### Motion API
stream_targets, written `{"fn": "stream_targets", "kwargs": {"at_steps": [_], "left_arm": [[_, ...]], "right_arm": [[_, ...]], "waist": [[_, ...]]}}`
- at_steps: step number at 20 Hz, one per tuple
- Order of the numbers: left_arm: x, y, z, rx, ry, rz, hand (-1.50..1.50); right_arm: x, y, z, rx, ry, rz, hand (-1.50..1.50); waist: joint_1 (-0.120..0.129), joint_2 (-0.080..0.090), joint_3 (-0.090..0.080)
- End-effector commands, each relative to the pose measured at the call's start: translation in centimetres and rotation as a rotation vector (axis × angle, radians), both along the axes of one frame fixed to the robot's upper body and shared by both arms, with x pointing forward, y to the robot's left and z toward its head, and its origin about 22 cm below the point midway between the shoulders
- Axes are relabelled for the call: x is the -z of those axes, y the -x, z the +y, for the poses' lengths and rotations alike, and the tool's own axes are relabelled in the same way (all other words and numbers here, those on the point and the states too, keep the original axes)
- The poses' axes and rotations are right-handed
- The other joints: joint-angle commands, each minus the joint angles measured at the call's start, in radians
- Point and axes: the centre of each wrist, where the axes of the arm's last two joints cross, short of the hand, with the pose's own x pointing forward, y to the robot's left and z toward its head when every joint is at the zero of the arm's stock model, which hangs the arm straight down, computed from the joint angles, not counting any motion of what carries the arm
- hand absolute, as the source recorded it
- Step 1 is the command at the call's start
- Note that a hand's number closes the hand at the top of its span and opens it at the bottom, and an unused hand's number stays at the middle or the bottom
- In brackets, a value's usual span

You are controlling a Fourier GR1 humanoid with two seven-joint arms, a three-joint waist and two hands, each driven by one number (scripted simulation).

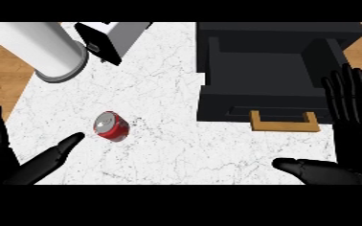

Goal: Pick up the can, place it into the drawer and close the drawer

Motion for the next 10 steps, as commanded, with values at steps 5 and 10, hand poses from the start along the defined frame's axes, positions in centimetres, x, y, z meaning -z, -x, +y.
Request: {"fn": "stream_targets", "kwargs": {"at_steps": [5,10], "left_arm": [[1.3,2.3,-5.1,-0.309,0.161,0.098,-1.50],[-1.5,2.2,-7.3,-0.297,0.155,0.086,-1.50]], "right_arm": [[0.4,1.1,-0.2,0.058,-0.019,0.132,-1.50],[1.0,-0.3,-3.3,0.066,-0.025,0.119,-1.50]], "waist": [[-0.026,-0.004,0.003],[-0.024,-0.001,0.003]]}}
